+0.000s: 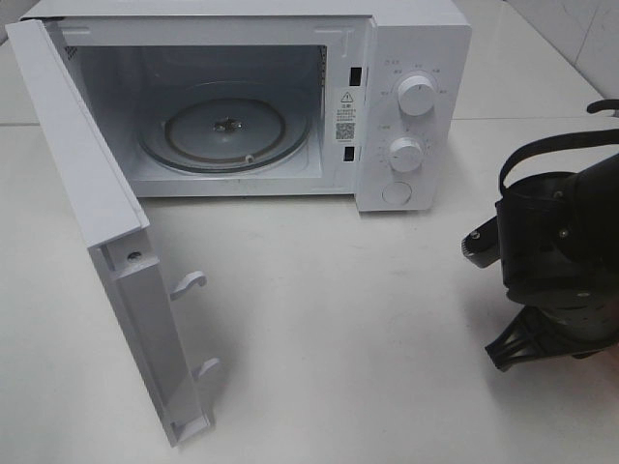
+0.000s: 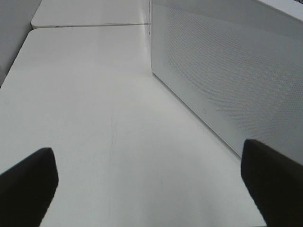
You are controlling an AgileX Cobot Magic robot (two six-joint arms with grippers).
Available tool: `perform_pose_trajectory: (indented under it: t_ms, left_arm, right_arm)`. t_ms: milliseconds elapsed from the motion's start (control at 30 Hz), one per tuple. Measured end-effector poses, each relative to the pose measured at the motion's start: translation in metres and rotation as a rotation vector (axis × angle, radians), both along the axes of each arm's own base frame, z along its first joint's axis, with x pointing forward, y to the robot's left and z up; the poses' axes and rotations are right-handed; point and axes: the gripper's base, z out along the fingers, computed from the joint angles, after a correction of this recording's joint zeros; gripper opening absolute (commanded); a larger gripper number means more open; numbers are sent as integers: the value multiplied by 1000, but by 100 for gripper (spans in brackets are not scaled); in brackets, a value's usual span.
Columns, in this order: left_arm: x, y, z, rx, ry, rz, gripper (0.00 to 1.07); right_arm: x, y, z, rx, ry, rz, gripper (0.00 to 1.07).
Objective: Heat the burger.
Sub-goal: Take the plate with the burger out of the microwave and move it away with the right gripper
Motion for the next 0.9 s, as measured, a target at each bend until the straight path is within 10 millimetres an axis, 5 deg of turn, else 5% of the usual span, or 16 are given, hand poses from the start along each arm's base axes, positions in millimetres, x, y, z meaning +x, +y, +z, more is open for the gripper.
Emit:
perform_pose_trajectory:
  t_ms: [500, 900]
  left_arm:
    - [0, 0, 0, 0, 0, 0, 103]
    - [0, 0, 0, 0, 0, 0, 103]
  right_arm:
    - [-1, -10, -25, 5, 20, 11, 14]
    - [1, -11, -26, -5, 7, 25, 50]
